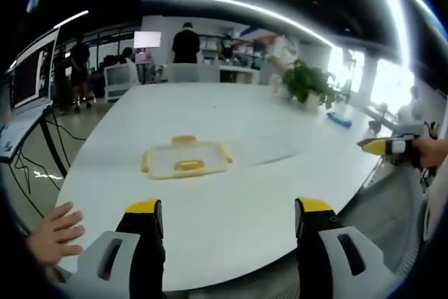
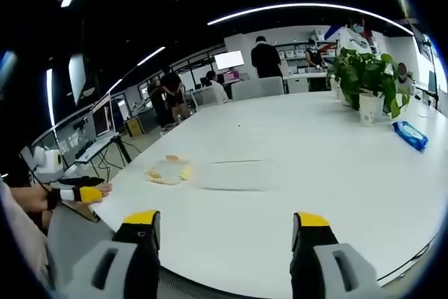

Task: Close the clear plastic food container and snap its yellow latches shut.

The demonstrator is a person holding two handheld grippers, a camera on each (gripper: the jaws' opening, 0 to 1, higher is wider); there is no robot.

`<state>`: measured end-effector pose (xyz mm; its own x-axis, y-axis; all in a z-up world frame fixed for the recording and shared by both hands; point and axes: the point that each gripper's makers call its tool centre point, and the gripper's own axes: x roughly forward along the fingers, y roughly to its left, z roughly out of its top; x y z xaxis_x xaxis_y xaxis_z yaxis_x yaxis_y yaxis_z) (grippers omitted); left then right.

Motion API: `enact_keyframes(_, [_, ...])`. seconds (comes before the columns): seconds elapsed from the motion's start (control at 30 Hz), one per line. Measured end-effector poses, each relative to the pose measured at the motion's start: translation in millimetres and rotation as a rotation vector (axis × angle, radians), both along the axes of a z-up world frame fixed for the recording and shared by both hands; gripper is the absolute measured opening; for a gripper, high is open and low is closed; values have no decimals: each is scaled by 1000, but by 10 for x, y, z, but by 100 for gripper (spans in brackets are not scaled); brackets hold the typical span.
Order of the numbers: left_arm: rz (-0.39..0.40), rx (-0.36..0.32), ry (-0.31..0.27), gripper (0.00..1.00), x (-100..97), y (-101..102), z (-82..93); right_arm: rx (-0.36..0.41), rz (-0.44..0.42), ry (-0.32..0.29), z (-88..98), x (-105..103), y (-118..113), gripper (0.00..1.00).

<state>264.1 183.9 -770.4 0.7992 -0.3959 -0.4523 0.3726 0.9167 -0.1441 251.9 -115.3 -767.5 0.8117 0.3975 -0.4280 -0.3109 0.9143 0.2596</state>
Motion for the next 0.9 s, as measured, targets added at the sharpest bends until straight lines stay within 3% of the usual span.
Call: enact_keyframes(0.9, [-24,6,5,73,-5,-34,0,-59,-4,16,-59,1,-16,75])
